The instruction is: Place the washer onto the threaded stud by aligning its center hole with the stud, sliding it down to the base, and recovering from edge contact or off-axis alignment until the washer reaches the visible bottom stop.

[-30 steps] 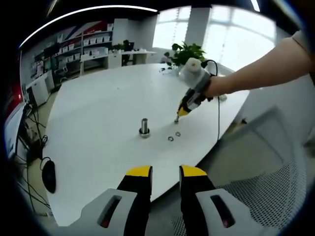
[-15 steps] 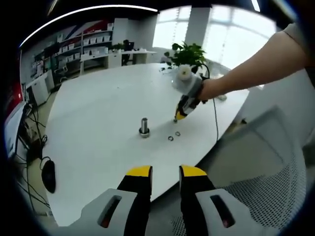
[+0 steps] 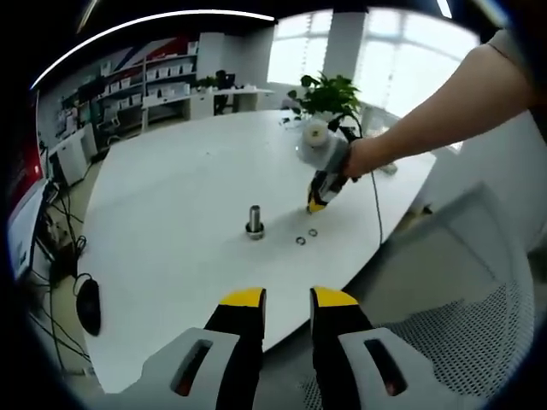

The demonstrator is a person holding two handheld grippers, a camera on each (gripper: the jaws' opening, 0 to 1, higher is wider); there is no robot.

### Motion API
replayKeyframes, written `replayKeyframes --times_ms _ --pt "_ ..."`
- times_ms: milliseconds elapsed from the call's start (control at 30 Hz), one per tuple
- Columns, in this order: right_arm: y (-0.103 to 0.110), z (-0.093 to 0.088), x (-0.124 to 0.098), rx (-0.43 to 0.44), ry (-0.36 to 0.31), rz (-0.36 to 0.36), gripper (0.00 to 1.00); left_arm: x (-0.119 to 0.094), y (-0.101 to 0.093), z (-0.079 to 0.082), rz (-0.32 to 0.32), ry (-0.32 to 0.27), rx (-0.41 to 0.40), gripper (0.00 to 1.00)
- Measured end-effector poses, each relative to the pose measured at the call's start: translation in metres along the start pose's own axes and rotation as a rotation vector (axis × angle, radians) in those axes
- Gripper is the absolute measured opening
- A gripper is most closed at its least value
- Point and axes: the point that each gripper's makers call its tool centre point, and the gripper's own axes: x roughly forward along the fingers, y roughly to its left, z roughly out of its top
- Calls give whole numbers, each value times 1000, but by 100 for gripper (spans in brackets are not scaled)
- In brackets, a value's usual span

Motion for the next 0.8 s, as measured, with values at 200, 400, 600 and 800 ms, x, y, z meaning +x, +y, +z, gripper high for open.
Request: replayKeyframes --times_ms 200,400,600,800 --pt "4 -12 -8 -8 -4 8 21 -2 4 2 19 -12 -13 18" --pt "6 -33 -9 -15 -4 35 22 -4 8 7 41 -43 -42 19" --pt "13 -44 -15 10 -64 75 24 -5 11 7 65 -45 -43 20" --pt "29 -42 -13 13 -117 125 26 -7 14 11 90 -62 -52 22"
